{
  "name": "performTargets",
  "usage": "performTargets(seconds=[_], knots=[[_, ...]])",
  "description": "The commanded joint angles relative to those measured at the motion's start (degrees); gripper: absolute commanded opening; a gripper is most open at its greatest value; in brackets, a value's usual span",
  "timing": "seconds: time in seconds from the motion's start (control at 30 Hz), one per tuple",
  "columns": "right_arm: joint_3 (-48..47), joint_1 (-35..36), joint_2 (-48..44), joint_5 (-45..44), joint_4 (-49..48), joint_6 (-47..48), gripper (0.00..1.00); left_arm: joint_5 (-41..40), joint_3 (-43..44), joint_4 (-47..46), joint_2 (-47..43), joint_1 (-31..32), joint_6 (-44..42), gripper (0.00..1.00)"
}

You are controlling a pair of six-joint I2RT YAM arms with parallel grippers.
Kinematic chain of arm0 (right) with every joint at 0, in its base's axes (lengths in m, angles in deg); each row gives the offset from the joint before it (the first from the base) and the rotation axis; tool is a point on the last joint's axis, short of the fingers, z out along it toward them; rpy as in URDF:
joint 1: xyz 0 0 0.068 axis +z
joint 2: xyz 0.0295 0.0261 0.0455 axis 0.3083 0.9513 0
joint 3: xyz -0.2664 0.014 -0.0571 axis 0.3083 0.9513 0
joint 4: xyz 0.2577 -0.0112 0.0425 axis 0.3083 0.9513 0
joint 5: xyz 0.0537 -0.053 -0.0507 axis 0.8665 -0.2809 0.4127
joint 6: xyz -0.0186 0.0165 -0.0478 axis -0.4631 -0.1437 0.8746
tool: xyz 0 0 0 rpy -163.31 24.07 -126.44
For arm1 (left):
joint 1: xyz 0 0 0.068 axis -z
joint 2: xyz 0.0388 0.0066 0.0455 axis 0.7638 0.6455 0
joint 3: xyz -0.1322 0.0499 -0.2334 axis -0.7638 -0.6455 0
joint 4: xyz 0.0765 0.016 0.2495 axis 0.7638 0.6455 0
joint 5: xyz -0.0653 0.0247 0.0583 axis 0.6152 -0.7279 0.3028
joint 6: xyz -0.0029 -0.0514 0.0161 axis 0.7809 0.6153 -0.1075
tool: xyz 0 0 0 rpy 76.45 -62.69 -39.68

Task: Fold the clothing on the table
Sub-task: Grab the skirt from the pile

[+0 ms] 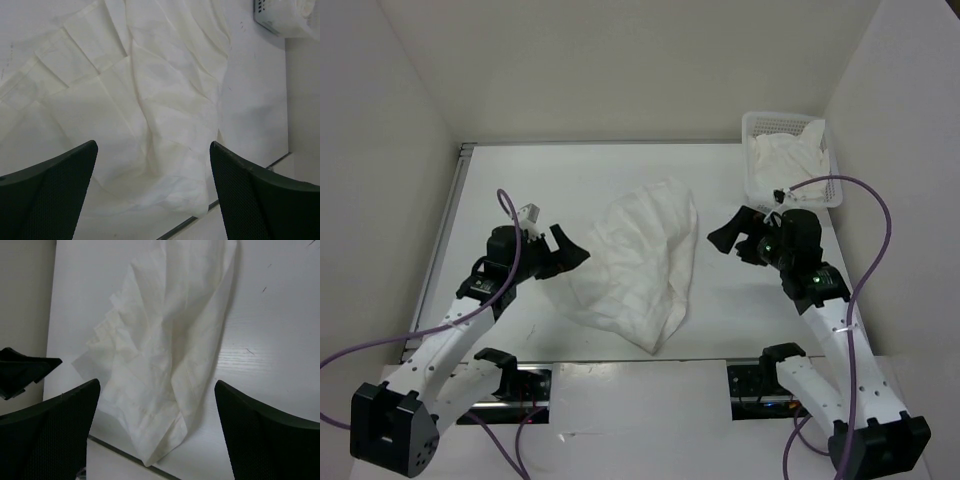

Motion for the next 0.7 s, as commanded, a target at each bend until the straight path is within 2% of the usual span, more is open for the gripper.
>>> performTargets(seconds=[0.0,0.1,0.13,0.23,0.37,0.47,0.5,0.6,0.67], knots=[[2.2,-1.4,0.6,4.8,-6.2,-0.6,0.91,5.9,0.8,-2.4,-1.1,0.5,-1.4,0.99],[2.2,-1.4,1.4,5.9,-6.2,-0.5,0.74,8.1,0.8,-1.8,-1.6,4.2,-1.4,0.99],[2.2,-1.4,2.0,5.9,-5.5,-0.5,0.64,8.1,0.8,-1.1,-1.6,5.4,-1.4,0.99],[2.2,-1.4,2.6,5.4,-5.5,-0.5,0.62,7.6,-0.1,1.1,-2.9,10.8,0.4,0.99],[2.2,-1.4,2.6,5.4,-5.5,-0.5,0.62,9.6,-4.5,-4.1,-6.6,18.3,4.8,0.99],[2.2,-0.5,5.6,4.9,-5.0,-0.5,0.62,2.9,-4.5,-2.2,-6.1,23.0,5.9,0.94],[2.2,0.3,6.9,4.0,-4.2,-1.1,0.62,1.4,-4.5,-2.2,-5.4,23.7,6.7,0.89],[0.4,3.9,15.2,0.7,-2.3,-1.1,0.55,-1.0,-3.4,-0.7,-1.4,26.8,6.7,0.88],[-1.8,7.5,20.3,-3.4,-0.1,-1.1,0.53,-4.7,-0.6,2.5,0.8,28.7,5.9,1.0]])
